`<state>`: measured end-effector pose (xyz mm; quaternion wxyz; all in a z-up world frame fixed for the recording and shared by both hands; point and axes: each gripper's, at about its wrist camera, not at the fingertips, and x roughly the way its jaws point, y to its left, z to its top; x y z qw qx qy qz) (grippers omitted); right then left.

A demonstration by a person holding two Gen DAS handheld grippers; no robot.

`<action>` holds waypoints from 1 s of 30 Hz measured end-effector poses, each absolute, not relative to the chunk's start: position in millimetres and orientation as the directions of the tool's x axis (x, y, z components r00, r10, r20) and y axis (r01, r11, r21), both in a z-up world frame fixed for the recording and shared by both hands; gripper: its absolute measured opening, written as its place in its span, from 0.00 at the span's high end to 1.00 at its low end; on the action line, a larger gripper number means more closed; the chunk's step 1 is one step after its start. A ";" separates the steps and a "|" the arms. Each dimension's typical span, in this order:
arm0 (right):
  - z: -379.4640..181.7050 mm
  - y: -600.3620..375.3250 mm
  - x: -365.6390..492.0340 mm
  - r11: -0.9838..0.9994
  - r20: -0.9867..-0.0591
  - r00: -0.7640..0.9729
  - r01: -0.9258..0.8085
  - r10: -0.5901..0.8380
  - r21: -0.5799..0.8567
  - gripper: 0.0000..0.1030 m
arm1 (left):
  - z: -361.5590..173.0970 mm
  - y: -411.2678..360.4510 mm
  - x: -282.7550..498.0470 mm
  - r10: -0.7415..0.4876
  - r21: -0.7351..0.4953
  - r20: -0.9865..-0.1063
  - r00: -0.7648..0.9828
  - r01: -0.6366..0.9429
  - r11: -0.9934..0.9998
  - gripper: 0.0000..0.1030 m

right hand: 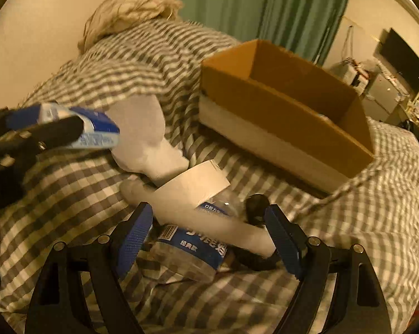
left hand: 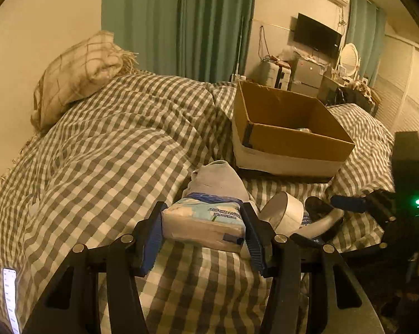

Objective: Organize objects
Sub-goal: 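Grasp the blue-and-white tissue packet with the left tool while the right tool grasps the white tube, then carry the packet and tube over the box and open both tools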

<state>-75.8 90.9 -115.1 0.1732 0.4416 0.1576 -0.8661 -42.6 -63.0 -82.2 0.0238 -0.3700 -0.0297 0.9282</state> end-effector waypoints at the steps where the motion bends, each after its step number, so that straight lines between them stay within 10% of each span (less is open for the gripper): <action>1: -118.0 90.1 -78.1 -0.890 -0.825 -0.542 0.441 -0.160 -0.118 0.21 | -82.2 -63.5 -42.6 0.068 -0.074 -0.686 -0.724 -0.023 -0.997 0.47; 6: -121.7 89.9 -77.9 -0.880 -0.845 -0.499 0.469 -0.193 -0.077 0.55 | -82.4 -63.9 -39.4 0.071 -0.075 -0.689 -0.721 -0.026 -0.997 0.47; 18: -118.6 81.5 -54.1 -0.850 -0.847 -0.495 0.515 -0.192 -0.109 0.90 | -75.4 -59.8 -31.3 0.074 -0.071 -0.686 -0.724 -0.035 -0.997 0.47; 30: -44.5 116.9 -44.8 -0.895 -0.738 -0.612 0.445 -0.284 -0.025 0.90 | -45.8 -47.6 -35.8 0.113 -0.080 -0.652 -0.750 -0.080 -0.994 0.47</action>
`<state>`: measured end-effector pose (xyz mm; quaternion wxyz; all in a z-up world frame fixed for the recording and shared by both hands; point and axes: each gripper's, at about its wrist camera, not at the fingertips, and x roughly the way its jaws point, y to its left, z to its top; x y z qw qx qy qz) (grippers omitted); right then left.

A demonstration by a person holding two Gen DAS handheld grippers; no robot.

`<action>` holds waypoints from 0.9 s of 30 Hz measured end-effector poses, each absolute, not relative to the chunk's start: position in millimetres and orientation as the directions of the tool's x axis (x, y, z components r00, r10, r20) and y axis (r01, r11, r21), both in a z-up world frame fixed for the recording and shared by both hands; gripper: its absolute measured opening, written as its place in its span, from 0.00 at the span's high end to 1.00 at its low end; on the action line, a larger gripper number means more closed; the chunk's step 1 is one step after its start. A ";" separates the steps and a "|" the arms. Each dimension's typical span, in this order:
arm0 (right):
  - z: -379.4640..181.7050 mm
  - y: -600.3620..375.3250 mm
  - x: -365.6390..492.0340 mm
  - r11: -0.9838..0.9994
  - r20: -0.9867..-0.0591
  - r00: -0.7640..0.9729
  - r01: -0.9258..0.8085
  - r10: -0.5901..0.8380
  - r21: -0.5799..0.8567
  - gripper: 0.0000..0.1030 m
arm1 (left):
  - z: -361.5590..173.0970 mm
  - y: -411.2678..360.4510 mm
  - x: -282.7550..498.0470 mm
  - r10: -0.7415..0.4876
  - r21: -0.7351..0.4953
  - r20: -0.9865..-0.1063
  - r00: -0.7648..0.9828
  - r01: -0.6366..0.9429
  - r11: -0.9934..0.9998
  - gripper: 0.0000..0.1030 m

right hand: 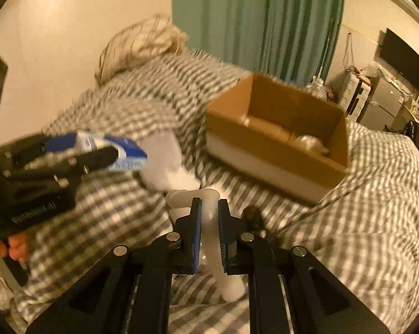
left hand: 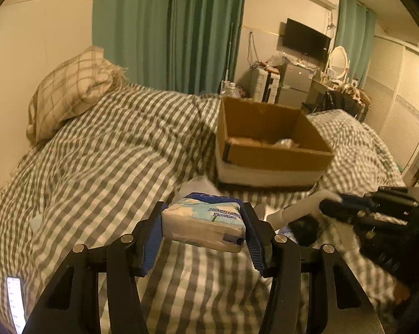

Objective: Organize objects
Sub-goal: 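Carry the packet and tube over the box and open both tools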

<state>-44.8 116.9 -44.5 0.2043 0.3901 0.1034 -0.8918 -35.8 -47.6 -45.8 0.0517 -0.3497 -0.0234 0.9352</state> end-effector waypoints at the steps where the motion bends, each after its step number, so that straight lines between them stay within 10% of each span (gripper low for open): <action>1: -37.3 120.7 -46.0 -0.898 -0.729 -0.620 0.440 -0.289 -0.019 0.90 | -39.8 -45.3 -40.9 0.114 -0.078 -0.643 -0.757 -0.084 -0.993 0.47; 15: 60.1 166.1 -153.8 -0.941 -0.613 -0.761 0.328 -0.213 -0.080 0.90 | 31.9 13.3 -172.6 0.148 -0.036 -0.559 -0.816 -0.154 -0.987 0.47; 27: -0.9 186.3 -257.2 -0.952 -0.672 -0.709 0.306 -0.215 -0.019 0.90 | -36.1 43.3 -259.6 0.164 -0.048 -0.641 -0.750 -0.174 -0.984 0.47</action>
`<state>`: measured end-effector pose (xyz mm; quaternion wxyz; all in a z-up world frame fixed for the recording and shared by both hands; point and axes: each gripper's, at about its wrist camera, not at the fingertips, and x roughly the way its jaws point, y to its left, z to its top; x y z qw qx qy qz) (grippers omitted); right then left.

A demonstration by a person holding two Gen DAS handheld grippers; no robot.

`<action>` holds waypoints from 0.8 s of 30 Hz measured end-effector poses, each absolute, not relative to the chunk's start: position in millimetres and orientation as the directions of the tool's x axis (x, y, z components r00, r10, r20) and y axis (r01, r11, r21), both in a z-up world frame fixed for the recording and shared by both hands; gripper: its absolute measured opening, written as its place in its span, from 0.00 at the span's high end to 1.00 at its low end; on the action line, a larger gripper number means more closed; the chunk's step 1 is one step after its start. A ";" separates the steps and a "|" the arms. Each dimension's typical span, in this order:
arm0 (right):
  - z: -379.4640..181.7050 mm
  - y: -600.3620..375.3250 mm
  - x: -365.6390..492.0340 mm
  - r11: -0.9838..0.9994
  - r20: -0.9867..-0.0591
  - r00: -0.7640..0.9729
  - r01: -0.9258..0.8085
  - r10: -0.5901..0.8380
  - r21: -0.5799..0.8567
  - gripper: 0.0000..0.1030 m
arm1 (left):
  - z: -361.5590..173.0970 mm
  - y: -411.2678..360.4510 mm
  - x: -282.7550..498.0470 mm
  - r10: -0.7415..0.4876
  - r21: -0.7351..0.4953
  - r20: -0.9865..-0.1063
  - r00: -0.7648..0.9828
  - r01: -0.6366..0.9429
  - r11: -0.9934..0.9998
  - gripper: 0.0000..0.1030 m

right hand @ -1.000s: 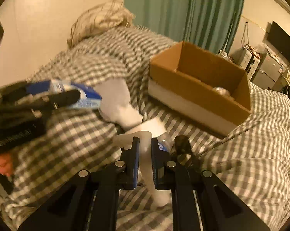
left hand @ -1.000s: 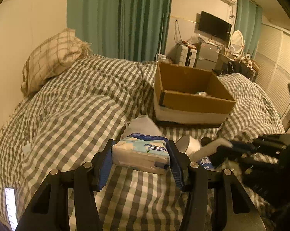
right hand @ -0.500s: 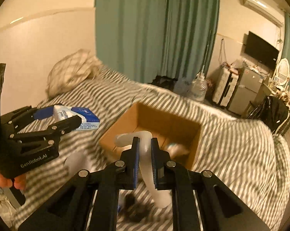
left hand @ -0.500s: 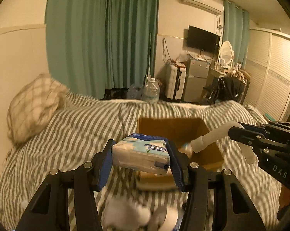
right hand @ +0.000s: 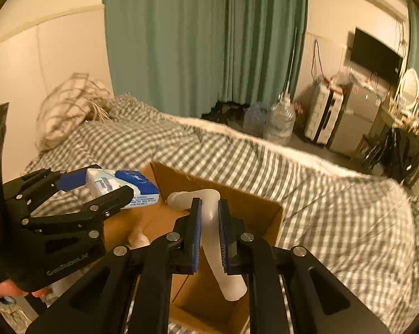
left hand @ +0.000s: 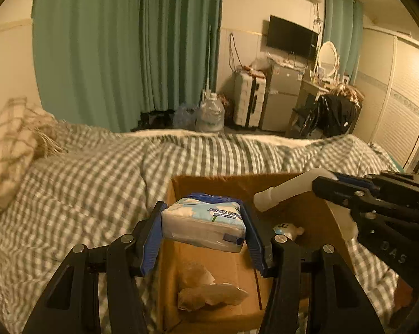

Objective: Organize objects
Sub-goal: 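Carry the packet and tube over the box and open both tools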

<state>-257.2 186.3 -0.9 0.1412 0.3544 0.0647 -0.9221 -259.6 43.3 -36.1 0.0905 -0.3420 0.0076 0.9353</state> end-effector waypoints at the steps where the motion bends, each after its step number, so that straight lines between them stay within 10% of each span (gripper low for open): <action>1: -10.8 187.3 -263.3 -0.952 -0.684 -0.697 0.306 -0.216 -0.011 0.90 | -41.5 44.8 -263.0 0.167 -0.046 -0.647 -0.744 -0.181 -0.982 0.47; 6: -28.7 194.8 -268.8 -0.954 -0.687 -0.687 0.300 -0.235 0.026 0.80 | -51.5 42.9 -264.6 0.176 -0.058 -0.657 -0.733 -0.184 -0.981 0.44; 11: -5.5 208.9 -255.0 -0.968 -0.648 -0.731 0.247 -0.213 0.039 0.54 | -34.7 32.4 -249.3 0.155 -0.067 -0.637 -0.755 -0.146 -0.987 0.16; 24: 88.3 208.3 -141.0 -0.973 -0.553 -0.818 0.225 -0.159 -0.053 0.27 | 36.2 -2.1 -146.4 0.105 -0.045 -0.552 -0.827 -0.096 -0.994 0.09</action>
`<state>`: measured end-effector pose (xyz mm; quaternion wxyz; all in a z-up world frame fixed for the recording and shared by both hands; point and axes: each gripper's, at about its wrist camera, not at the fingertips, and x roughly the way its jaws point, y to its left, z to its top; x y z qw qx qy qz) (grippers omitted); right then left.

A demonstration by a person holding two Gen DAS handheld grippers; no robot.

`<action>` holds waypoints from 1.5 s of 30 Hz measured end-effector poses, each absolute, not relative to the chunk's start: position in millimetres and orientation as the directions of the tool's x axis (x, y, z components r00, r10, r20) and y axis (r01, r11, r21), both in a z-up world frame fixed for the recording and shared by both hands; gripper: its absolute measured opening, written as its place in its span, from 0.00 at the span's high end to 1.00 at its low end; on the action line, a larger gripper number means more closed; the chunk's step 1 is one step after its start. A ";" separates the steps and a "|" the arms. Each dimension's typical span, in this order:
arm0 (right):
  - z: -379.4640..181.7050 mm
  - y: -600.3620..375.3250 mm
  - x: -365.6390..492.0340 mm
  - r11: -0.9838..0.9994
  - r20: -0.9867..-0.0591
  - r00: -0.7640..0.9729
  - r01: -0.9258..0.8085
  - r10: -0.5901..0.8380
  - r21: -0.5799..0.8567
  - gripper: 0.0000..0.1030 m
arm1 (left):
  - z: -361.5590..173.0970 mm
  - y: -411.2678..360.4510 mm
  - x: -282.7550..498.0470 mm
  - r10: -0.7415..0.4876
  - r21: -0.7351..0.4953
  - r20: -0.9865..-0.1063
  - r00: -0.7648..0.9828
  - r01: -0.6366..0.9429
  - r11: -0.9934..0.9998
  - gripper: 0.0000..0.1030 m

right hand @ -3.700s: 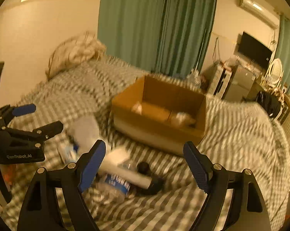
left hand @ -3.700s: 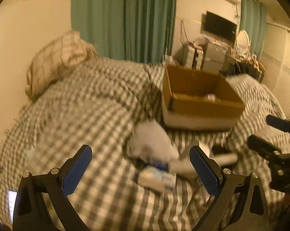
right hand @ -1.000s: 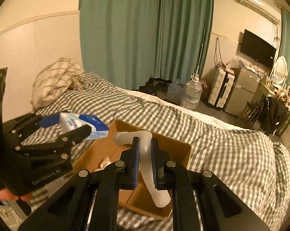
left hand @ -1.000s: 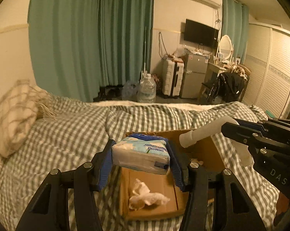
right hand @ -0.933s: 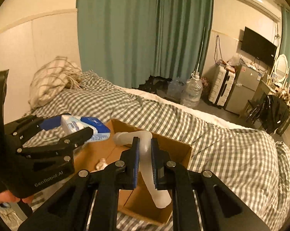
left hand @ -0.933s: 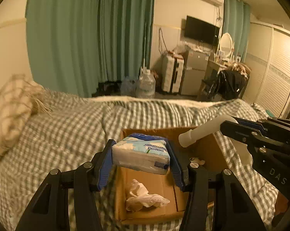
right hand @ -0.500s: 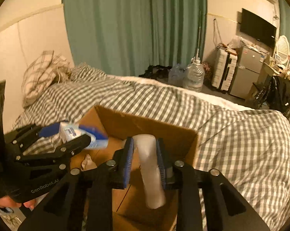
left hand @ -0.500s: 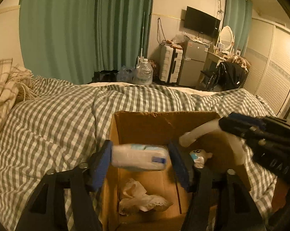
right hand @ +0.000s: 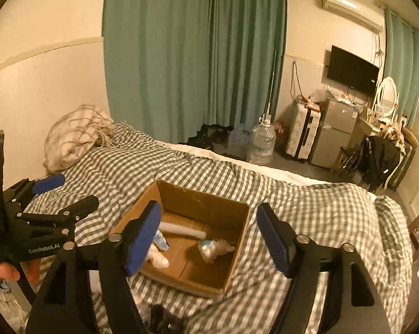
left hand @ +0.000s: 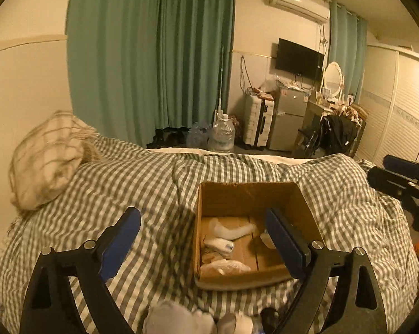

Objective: Organize objects
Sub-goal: 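Carry the packet and tube over the box and open both tools, then grasp the white tape roll with the left tool while the right tool grasps the black cup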

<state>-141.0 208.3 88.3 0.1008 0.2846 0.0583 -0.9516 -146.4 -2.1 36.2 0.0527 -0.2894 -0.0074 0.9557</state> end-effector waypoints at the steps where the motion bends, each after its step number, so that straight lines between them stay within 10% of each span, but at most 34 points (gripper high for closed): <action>1: 91.1 208.5 -131.3 -0.973 -0.550 -0.820 0.222 -0.156 -0.056 0.26 | 36.3 -4.8 -135.8 0.094 -0.040 -0.554 -0.827 -0.087 -0.995 0.09; 33: -82.1 187.3 -83.2 -0.970 -0.781 -0.620 0.226 -0.074 -0.087 0.25 | -134.9 35.8 -72.7 0.103 0.036 -0.772 -0.627 -0.205 -0.978 0.10; 45: -84.2 181.9 -84.8 -0.969 -0.787 -0.615 0.225 -0.056 -0.106 0.26 | -139.0 28.4 -90.6 0.190 -0.074 -0.784 -0.591 -0.214 -0.974 0.63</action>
